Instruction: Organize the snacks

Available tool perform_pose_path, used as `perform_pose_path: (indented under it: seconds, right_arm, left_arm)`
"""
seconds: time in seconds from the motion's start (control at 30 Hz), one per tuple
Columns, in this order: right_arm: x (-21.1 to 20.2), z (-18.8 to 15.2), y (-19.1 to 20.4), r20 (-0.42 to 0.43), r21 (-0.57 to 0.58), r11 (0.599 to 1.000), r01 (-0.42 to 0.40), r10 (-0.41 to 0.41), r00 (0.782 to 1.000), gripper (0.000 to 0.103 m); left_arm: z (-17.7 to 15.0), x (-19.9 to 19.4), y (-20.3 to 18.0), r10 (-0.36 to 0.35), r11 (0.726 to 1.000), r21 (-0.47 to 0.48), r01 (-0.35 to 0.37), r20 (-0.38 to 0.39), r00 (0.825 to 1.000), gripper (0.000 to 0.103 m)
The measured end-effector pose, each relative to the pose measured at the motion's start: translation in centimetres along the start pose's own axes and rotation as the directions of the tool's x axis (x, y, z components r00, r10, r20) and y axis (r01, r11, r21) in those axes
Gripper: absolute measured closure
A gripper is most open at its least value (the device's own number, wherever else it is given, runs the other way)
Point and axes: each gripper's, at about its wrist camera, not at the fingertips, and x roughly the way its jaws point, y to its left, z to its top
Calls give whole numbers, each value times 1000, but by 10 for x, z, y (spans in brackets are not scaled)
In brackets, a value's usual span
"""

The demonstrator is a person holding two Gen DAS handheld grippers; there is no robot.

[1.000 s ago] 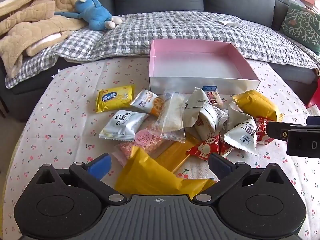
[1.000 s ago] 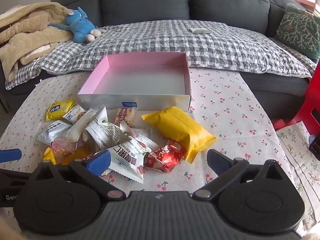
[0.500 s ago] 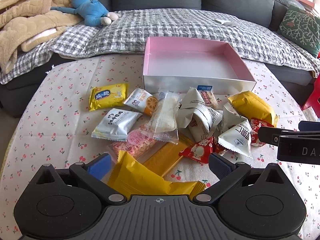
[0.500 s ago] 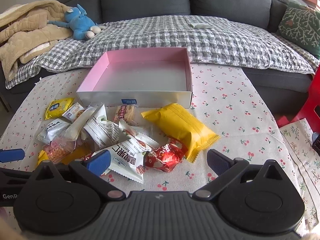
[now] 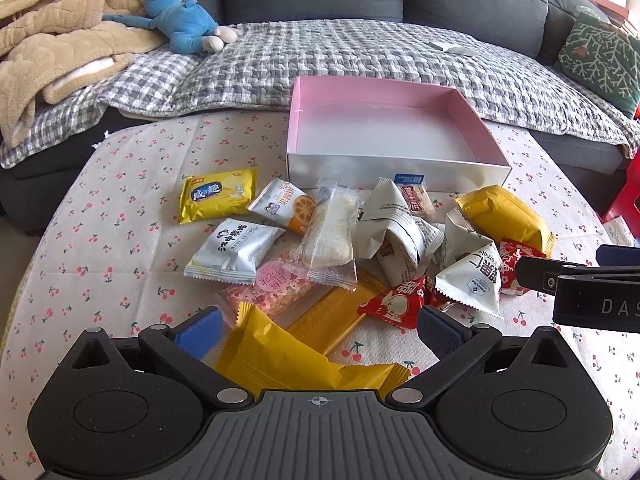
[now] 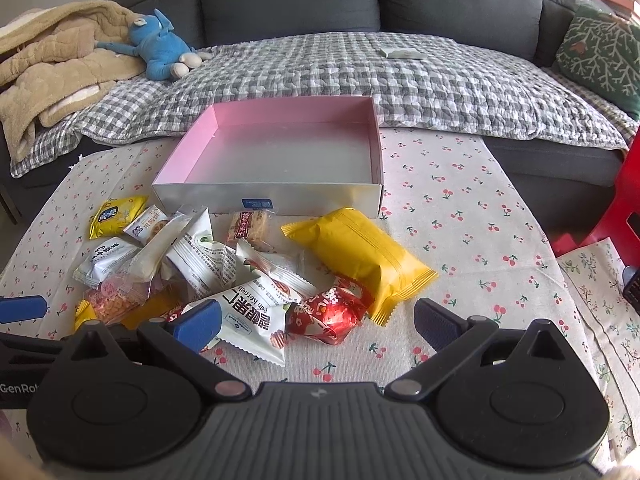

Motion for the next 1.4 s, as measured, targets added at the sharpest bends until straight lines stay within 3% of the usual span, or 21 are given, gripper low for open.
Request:
perform_pose_path:
  seconds: [1.4]
  right_arm:
    - [3,-2,1,-15,-9,1000,-2,1,1000,0]
  left_arm:
    - [4,-2,3,-1,1000,-11,1,5,1000,0]
